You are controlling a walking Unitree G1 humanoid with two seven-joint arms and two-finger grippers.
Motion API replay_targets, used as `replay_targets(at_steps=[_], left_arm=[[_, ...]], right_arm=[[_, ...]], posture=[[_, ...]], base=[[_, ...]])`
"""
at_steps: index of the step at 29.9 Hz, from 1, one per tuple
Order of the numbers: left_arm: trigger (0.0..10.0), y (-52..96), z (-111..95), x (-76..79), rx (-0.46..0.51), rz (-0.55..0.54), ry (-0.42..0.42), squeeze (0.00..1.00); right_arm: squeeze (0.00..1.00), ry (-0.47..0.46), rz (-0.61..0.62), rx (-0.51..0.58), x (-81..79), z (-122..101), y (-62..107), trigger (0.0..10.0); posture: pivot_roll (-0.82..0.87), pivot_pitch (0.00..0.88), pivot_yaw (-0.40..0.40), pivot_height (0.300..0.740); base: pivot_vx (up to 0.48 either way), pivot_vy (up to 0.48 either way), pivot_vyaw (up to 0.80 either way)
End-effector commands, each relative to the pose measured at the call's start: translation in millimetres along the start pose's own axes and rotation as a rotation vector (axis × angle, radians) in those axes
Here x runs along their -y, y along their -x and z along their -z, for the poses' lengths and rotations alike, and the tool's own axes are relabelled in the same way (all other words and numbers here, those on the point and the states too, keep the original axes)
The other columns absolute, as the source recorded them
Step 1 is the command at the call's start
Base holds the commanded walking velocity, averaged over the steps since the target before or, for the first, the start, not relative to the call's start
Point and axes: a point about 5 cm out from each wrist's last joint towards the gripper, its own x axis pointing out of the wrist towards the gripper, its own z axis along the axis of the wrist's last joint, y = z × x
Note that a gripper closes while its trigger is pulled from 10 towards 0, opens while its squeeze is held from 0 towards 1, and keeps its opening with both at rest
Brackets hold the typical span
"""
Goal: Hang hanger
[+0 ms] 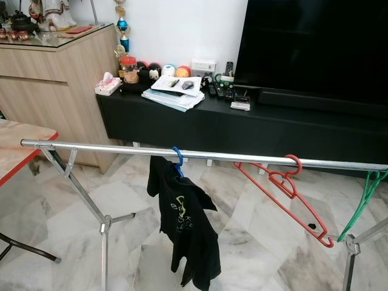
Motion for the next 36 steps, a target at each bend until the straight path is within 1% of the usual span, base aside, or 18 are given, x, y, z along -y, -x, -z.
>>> replay_targets(at_steps=[1, 5, 7, 9, 11, 13, 15, 18, 20, 22, 24, 26, 29, 31, 32, 33, 35, 36], left_arm=[[10.0, 2.5, 6.4, -3.8, -0.031, -0.001, 0.000, 0.00], [10.0, 2.7, 6.7, -4.6, -0.032, -0.003, 0.002, 0.00], [10.0, 3.9, 8.8, -6.0, -0.037, -0.007, 0.005, 0.00], [10.0, 5.4, 11.4, -7.2, -0.044, -0.009, 0.007, 0.00], [10.0, 5.5, 11.6, -7.2, -0.045, -0.009, 0.007, 0.00], [10.0, 5.7, 12.4, -6.1, -0.050, -0.008, 0.006, 0.00], [10.0, 5.9, 13.0, -5.4, -0.054, -0.007, 0.005, 0.00], [10.0, 5.6, 13.8, -2.8, -0.065, -0.003, 0.004, 0.00], [10.0, 4.8, 13.6, -2.0, -0.073, -0.001, 0.004, 0.00], [10.0, 4.0, 13.2, -2.4, -0.083, 0.000, 0.005, 0.00], [10.0, 3.7, 13.1, -3.2, -0.086, -0.001, 0.006, 0.00], [10.0, 3.5, 13.2, -4.9, -0.091, -0.003, 0.007, 0.00], [10.0, 4.0, 14.8, -9.1, -0.104, -0.006, 0.007, 0.00], [10.0, 4.5, 16.1, -12.3, -0.115, -0.008, 0.005, 0.00], [10.0, 4.5, 16.1, -12.3, -0.115, -0.008, 0.005, 0.00], [10.0, 4.3, 16.2, -13.0, -0.121, -0.009, 0.005, 0.00], [10.0, 2.5, 14.1, -3.9, -0.117, -0.002, 0.002, 0.00], [10.0, 1.7, 13.1, -0.7, -0.117, 0.000, 0.002, 0.00]], right_arm=[[0.00, 0.006, -0.123, 0.127, -21.0, -25.3, 5.1, 10.0], [0.00, 0.045, -0.249, 0.238, -38.6, -38.0, 10.2, 10.0], [0.00, 0.063, -0.321, 0.286, -46.2, -43.4, 16.7, 10.0], [0.00, 0.093, -0.386, 0.316, -48.1, -45.7, 26.5, 10.0], [0.00, 0.106, -0.411, 0.324, -48.6, -45.4, 29.1, 10.0], [0.00, 0.142, -0.561, 0.331, -55.0, -40.0, 42.6, 10.0], [0.00, 0.161, -0.655, 0.327, -59.7, -35.8, 50.5, 10.0], [0.00, 0.156, -0.886, 0.311, -70.3, -26.6, 74.2, 10.0], [0.00, 0.132, -1.038, 0.246, -75.8, -17.8, 86.8, 10.0], [0.00, 0.177, -1.107, 0.299, -74.3, -16.2, 95.1, 10.0], [0.00, 0.179, -1.100, 0.305, -70.8, -15.1, 95.4, 10.0], [0.00, 0.172, -1.146, 0.257, -67.3, -9.2, 97.5, 10.0], [0.00, 0.199, -1.297, 0.153, -65.7, 6.4, 106.2, 10.0], [0.00, 0.256, -1.426, 0.112, -64.4, 19.2, 112.7, 10.0], [0.00, 0.256, -1.426, 0.112, -64.4, 19.2, 112.7, 10.0], [0.00, 0.289, -1.493, 0.093, -63.5, 25.7, 114.9, 10.0], [0.00, 0.311, -1.542, 0.073, -63.1, 29.4, 115.7, 10.0], [0.00, 0.343, -1.610, 0.037, -61.9, 33.2, 117.6, 10.0]], posture=[[0.03, 0.009, -0.028, 0.740], [0.04, 0.009, -0.036, 0.740], [0.04, 0.010, -0.038, 0.740], [0.04, 0.011, -0.040, 0.740], [0.04, 0.012, -0.039, 0.740], [0.03, 0.013, -0.039, 0.740], [0.03, 0.013, -0.039, 0.740], [0.02, 0.013, -0.040, 0.740], [0.02, 0.013, -0.041, 0.740], [0.03, 0.012, -0.046, 0.740], [0.03, 0.011, -0.047, 0.740], [0.02, 0.011, -0.045, 0.740], [0.02, 0.014, -0.041, 0.740], [0.02, 0.014, -0.042, 0.740], [0.02, 0.014, -0.042, 0.740], [0.03, 0.013, -0.044, 0.740], [0.02, 0.014, -0.044, 0.740], [0.02, 0.014, -0.044, 0.740]], base=[[0.000, 0.000, 0.00], [0.000, 0.000, 0.00], [0.000, 0.000, 0.00], [0.000, 0.000, 0.00], [0.000, 0.000, 0.00], [0.000, 0.000, 0.00], [0.000, 0.000, 0.00], [0.000, 0.000, 0.00], [0.000, 0.000, 0.00], [0.000, 0.000, 0.00], [0.000, 0.000, 0.00], [0.000, 0.000, 0.00], [0.000, 0.000, 0.00], [0.000, 0.000, 0.00], [0.000, 0.000, 0.00], [0.000, 0.000, 0.00], [0.000, 0.000, 0.00], [0.000, 0.000, 0.00]])
